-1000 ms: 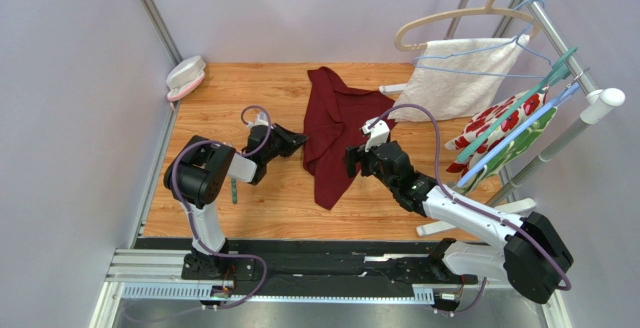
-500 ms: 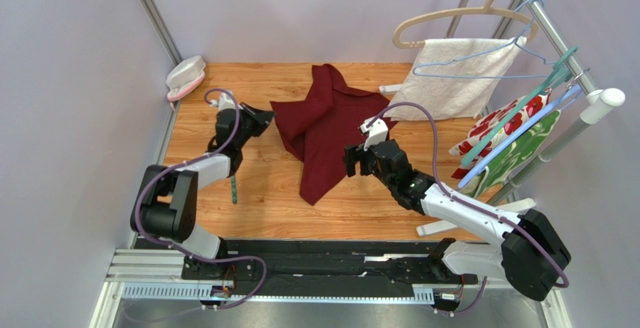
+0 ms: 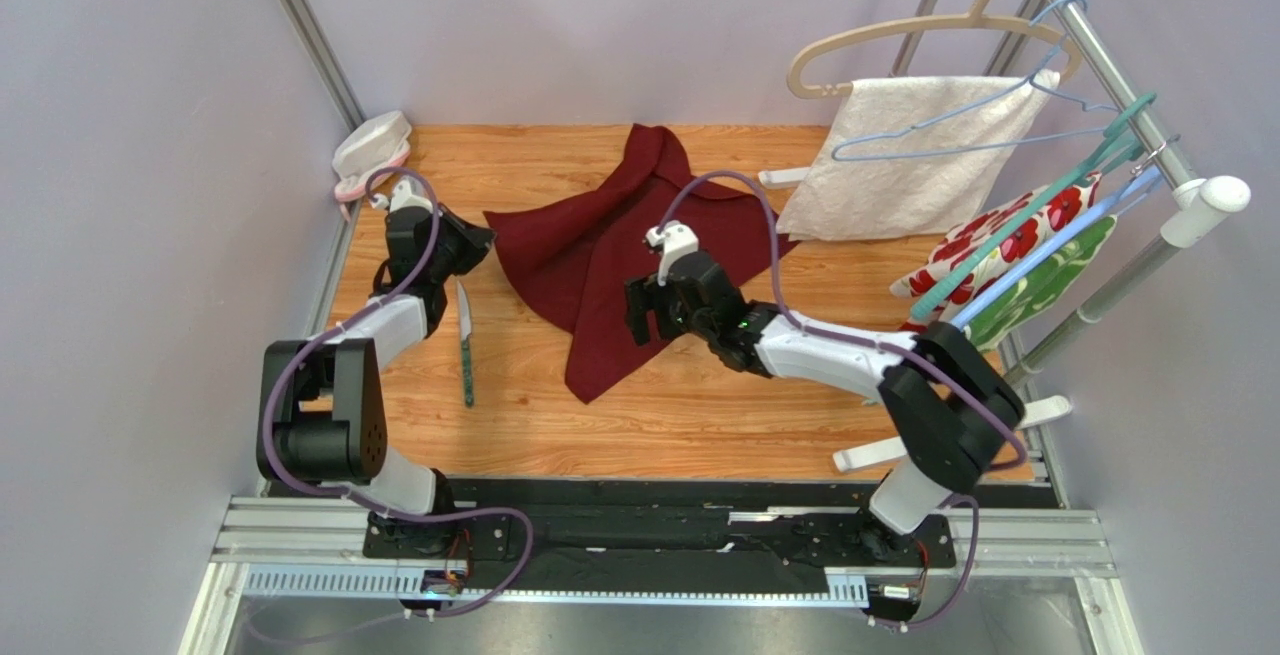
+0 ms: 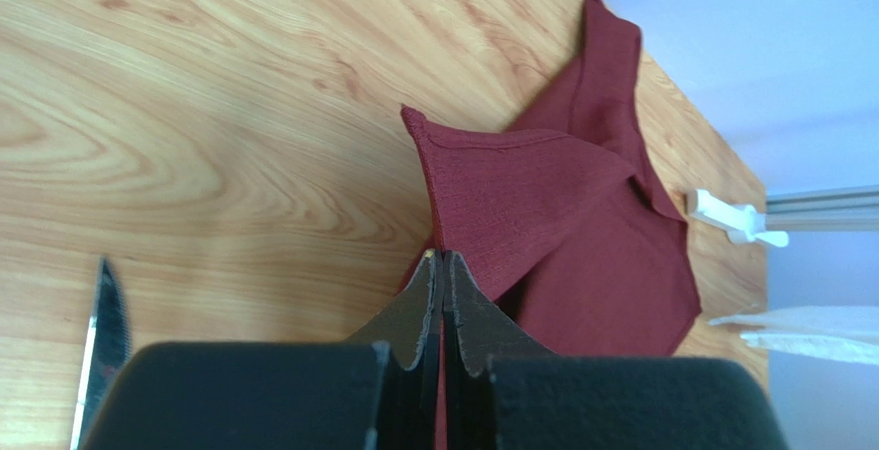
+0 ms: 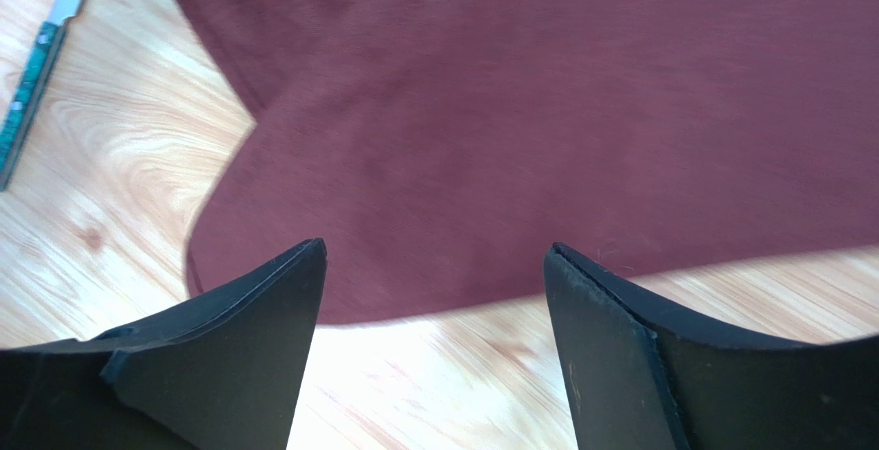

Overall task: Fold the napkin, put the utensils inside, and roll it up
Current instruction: Flatten the napkin out

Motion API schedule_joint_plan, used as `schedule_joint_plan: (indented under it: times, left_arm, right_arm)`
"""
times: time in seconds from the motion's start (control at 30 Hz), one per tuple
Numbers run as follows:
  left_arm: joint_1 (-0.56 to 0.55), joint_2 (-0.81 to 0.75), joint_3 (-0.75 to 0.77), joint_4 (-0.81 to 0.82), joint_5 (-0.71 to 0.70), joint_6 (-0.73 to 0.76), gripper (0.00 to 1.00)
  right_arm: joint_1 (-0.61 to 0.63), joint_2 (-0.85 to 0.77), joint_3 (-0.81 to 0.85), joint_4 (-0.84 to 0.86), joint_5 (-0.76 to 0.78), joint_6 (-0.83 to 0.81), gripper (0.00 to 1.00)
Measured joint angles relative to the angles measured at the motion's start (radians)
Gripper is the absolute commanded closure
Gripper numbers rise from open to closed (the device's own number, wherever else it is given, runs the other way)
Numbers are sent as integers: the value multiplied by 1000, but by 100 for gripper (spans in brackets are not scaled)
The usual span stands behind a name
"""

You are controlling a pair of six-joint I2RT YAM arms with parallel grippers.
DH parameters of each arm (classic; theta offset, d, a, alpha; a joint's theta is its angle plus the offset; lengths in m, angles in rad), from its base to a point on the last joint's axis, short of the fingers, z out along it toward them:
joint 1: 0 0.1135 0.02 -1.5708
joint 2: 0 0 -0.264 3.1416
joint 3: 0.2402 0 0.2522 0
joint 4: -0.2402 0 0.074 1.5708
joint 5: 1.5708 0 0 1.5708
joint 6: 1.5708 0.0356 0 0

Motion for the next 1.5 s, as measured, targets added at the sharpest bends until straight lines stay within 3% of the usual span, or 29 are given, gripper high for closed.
schedule_joint_plan:
  times: [0.17,0.33,0.7,1.0,1.23,1.5]
  left_arm:
    - [35,63,55,-21,49,24,100]
    - [53,82,85,-38,77,39,100]
    - [138,121,204,-114,97,88,100]
    - [158,236,370,-220,90,166,100]
    - [169,266,427,-347,-13,222,100]
    - [200,262,434,-443,-161,269,100]
  right_arm:
    - [20,194,118,-3,-59,54,19]
    - [20,290,146,-26,-77,87,19]
    - [20,290,164,-84,-71,113,18]
    - [20,227,153,-260,-65,116,18]
    - [41,198,141,-332,-83,114,18]
    - [188,198,165,-394,-146,116,18]
